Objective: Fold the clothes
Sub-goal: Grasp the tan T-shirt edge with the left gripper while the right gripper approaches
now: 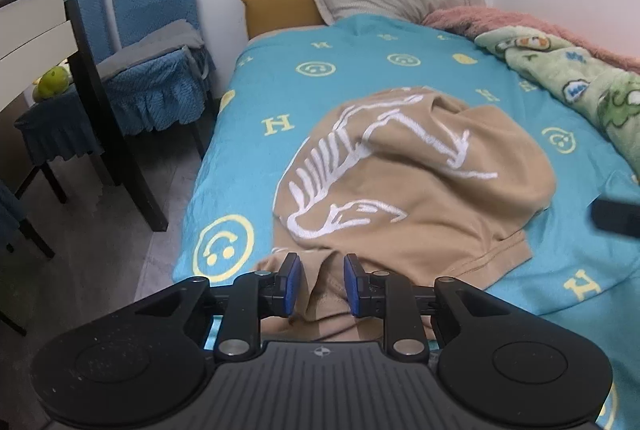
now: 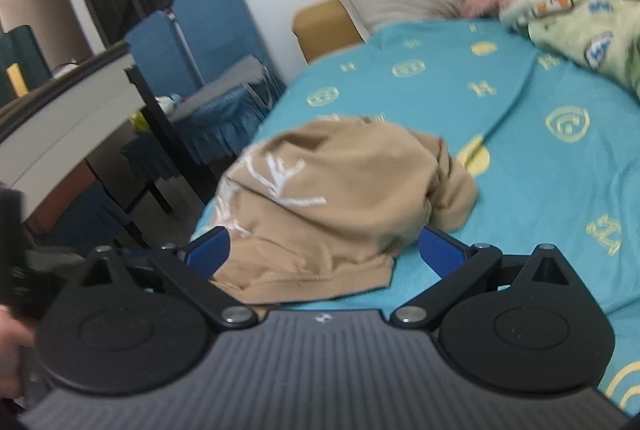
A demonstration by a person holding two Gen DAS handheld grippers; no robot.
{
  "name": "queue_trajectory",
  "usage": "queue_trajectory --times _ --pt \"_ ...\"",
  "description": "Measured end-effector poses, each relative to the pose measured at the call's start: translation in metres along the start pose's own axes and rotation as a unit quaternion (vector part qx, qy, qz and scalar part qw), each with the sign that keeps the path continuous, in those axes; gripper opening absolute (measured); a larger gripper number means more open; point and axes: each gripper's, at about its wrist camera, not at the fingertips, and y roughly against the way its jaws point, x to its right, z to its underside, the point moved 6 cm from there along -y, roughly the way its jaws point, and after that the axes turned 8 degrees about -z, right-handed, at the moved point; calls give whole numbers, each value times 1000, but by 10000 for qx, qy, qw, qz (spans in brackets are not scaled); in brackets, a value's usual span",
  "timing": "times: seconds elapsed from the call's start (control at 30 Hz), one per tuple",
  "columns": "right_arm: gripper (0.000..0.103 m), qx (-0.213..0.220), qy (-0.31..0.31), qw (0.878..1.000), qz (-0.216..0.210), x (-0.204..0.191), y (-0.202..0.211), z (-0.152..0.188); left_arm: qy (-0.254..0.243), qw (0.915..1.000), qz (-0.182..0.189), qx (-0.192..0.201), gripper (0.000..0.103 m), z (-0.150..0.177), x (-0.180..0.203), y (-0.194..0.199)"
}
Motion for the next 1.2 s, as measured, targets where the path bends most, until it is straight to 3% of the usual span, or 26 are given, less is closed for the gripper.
queue_trajectory --times 0.17,0.27,0.37,0.43,0.5,0.57,0.73,0.93,1.07,1.13,1.2 --pt "103 -148 -530 9985 12 19 -6 6 -45 9997 15 -225 30 3 3 -8" --pt "103 -147 -549 9984 19 20 -8 6 -270 9981 -238 -492 30 13 4 -23" --pt "103 -179 -454 9988 34 18 -11 8 -95 9984 -344 -443 32 10 -2 -30" --pt "103 -180 -343 9992 43 16 -11 9 123 9987 -415 -256 28 6 -9 -28" --pt "103 -145 -188 9997 46 11 -11 9 363 9983 -456 -46 10 3 -17 -24" --pt "103 -65 0 10000 42 6 -9 7 631 9971 -379 191 3 -2 -24 -14" --pt "103 208 616 9978 -149 -19 2 5 908 9889 309 1135 2 -24 -20 48" --pt "103 588 1445 9870 -385 -65 22 10 894 9629 1093 2301 2 -21 4 155" --pt "103 978 1454 9830 -546 -81 39 6 761 9499 1380 2701 2 -14 17 191" --pt "103 1108 1278 9840 -565 -79 43 1 765 9484 1435 2722 2 -12 21 195" --pt "103 1169 1107 9865 -289 -70 42 -3 754 9484 1426 2729 2 -11 25 196"
